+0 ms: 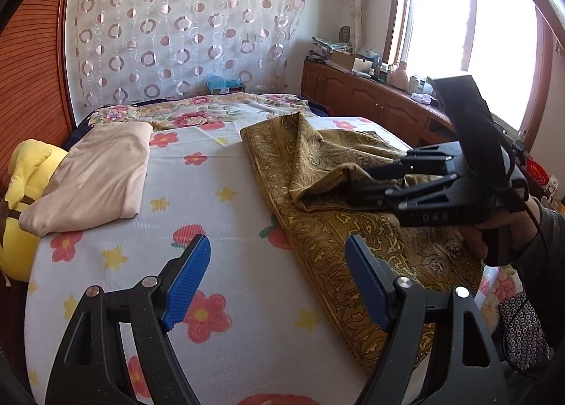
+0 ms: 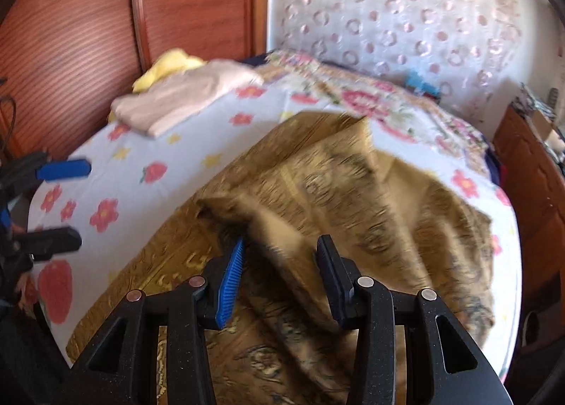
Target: Fold small clothes
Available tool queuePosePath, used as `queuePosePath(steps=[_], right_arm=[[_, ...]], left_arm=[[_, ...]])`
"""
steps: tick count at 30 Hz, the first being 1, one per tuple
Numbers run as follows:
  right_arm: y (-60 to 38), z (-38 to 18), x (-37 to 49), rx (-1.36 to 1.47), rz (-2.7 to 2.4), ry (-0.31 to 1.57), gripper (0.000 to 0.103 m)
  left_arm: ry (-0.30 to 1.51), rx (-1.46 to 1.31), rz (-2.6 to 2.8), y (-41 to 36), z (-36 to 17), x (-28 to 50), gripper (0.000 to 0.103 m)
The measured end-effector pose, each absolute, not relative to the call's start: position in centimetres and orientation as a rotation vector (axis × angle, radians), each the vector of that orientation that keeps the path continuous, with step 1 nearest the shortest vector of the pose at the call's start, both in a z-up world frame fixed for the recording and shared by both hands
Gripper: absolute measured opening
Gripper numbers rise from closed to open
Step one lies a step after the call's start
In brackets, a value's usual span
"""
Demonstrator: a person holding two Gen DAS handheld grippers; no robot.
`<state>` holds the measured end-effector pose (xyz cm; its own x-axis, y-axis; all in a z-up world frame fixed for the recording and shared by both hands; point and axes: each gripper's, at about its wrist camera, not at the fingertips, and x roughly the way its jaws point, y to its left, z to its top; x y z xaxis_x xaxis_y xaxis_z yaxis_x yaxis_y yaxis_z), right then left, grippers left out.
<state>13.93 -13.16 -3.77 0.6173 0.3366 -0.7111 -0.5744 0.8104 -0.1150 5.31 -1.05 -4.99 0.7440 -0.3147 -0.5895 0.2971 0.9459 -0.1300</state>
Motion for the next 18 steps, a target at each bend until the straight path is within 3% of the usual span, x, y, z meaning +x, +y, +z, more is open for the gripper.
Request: queuePosePath(steps=[16, 18], right_arm=[[-11.6, -5.4, 15.7, -0.455, 0.557, 0.8, 0.05], [-11.9, -5.2, 16.1, -0.447, 0.544, 0.797, 0.038]], left_arm=[[0.675, -0.018, -0.35, -1.7, -5.6, 5.7, 0.079], [0.676, -0.013, -0.352, -1.9, -5.7, 5.6, 0.079]])
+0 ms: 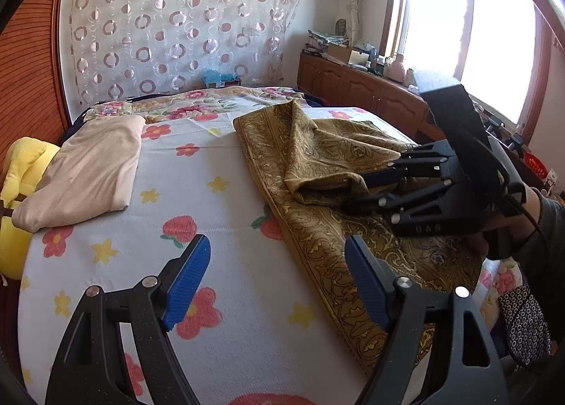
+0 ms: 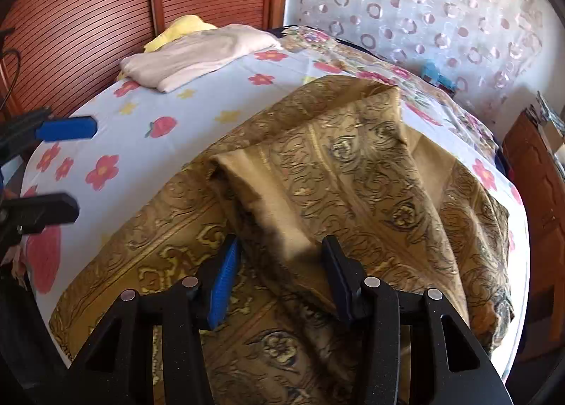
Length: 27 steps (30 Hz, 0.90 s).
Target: Fold small clothes
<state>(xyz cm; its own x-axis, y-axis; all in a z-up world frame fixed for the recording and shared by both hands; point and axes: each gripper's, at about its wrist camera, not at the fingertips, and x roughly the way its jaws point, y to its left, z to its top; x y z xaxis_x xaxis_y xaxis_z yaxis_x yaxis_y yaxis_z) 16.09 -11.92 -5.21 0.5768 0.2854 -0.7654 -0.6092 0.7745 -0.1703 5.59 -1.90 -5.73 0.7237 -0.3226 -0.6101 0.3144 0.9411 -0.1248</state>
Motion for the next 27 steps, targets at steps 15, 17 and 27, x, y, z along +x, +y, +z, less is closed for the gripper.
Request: queuePosePath(steps=[15, 17, 27], right_arm=[[-20.3, 1.7, 18.9, -0.325, 0.2, 0.589, 0.005], [-21.2, 1.5, 20.3, -0.304, 0.158, 0.61, 0.005], [-22.7, 1.2, 23.1, -0.119, 0.077, 0.679, 0.032]], left_arm=[[0.681, -0.006, -0.361, -2.5, -5.9, 5.4, 0.079], [0.683, -0.005, -0.364, -2.6, -5.9, 5.4, 0.079], [0.69, -0.003, -0.36, -2.7, -6.0, 5.5, 0.079]])
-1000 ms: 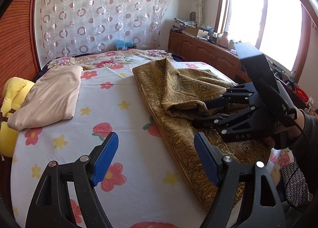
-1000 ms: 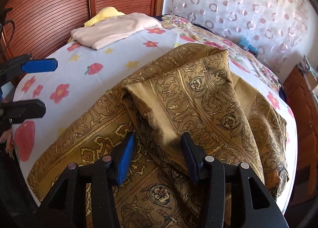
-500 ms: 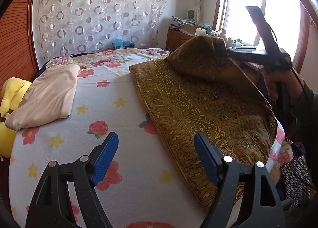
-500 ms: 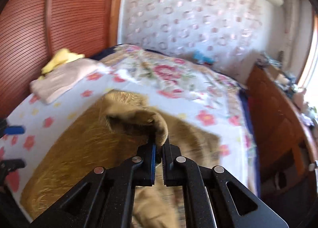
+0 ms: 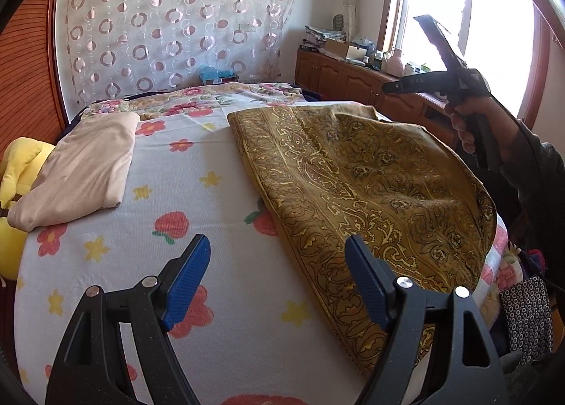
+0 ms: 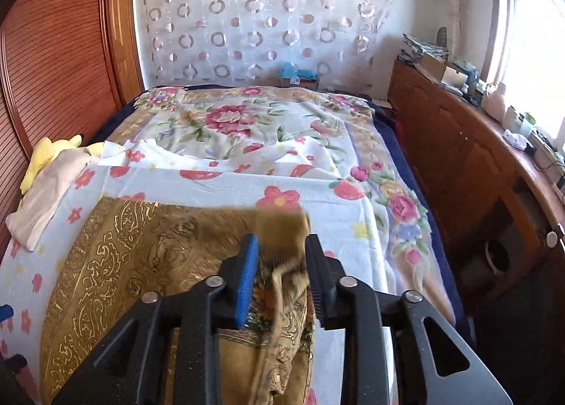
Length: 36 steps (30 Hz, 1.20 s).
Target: Fold small clothes
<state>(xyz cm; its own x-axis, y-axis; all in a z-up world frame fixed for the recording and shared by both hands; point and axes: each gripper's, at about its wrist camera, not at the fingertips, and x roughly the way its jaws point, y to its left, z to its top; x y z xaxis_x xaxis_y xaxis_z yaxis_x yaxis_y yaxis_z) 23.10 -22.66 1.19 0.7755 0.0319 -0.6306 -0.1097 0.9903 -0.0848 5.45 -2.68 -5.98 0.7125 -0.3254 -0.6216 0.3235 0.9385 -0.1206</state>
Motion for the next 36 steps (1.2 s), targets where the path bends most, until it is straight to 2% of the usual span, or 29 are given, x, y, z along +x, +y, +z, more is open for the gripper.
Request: queuePosePath(steps=[8, 11, 17, 21, 25, 36], right_arm=[[-24.6, 0.2, 22.5, -0.114, 0.178, 0.737, 0.033], [-25.3, 0.2, 20.4, -0.052, 0.24, 0.73, 0.033], [-25.6, -1.3, 15.8, -0.135, 0.257, 0.698, 0.033], [-26.5, -3.1, 15.8, -0.194, 0.235, 0.735, 0.033], [-28.7, -4.8, 17.4, -0.073, 0.273, 0.788, 0.033], [-28.1, -4.1, 14.3, -0.113, 0.206, 0.739, 0.037]], left_arm=[[0.702, 0.014, -0.374, -3.1, -6.3, 5.7, 0.079], [0.704, 0.012, -0.376, -3.2, -6.4, 5.6, 0.079], [0.71, 0.021, -0.39, -3.9, -6.6, 5.6, 0.079], [0.713, 0.025, -0.394, -4.2, -6.6, 5.6, 0.079], [0.716, 0.031, -0.392, -4.1, -6.7, 5.5, 0.079], [0.748, 0.037, -0.413, -4.4, -7.5, 5.4, 0.079]])
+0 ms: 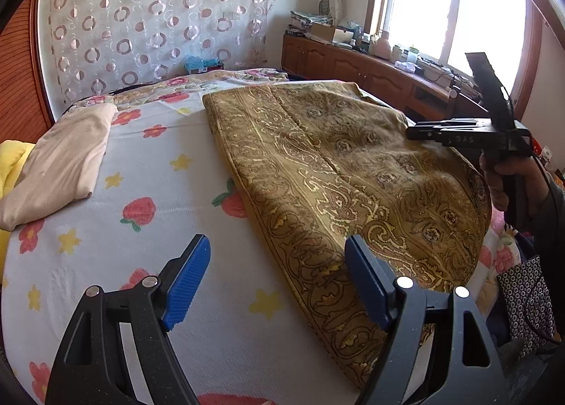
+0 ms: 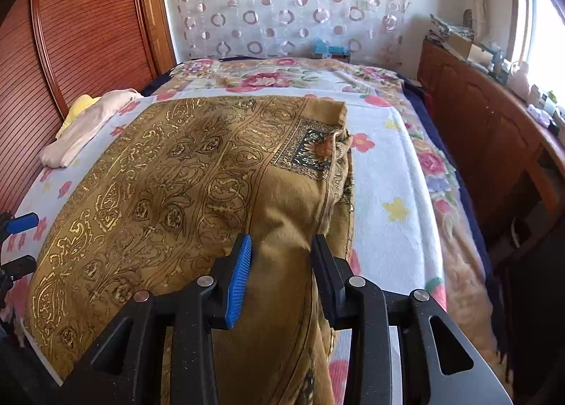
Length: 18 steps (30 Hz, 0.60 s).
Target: Fold small clothes
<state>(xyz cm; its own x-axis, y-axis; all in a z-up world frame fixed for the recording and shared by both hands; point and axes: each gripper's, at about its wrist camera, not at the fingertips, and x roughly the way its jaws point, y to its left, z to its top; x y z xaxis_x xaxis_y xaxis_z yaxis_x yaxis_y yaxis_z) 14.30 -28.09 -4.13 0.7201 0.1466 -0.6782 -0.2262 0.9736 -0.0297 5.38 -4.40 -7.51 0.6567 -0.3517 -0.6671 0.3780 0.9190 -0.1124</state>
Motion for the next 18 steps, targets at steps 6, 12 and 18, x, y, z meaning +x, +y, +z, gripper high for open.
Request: queuePosePath(steps=[6, 12, 18], right_arm=[[-27.7, -4.2, 10.2, -0.145, 0.185, 0.709, 0.053], [-29.0, -4.9, 6.8, -0.116, 0.151, 0.724, 0.06], [-29.2, -5.2, 5.3, -0.097, 0.151, 0.735, 0.061]], left_arm=[[0.807, 0.04, -0.456, -4.9, -8.8, 4.4, 0.079], [0.824, 0.015, -0.506, -4.7, -8.9, 2.9, 0.079], [0.828, -0.011, -0.568, -4.7, -8.9, 1.4, 0.062]])
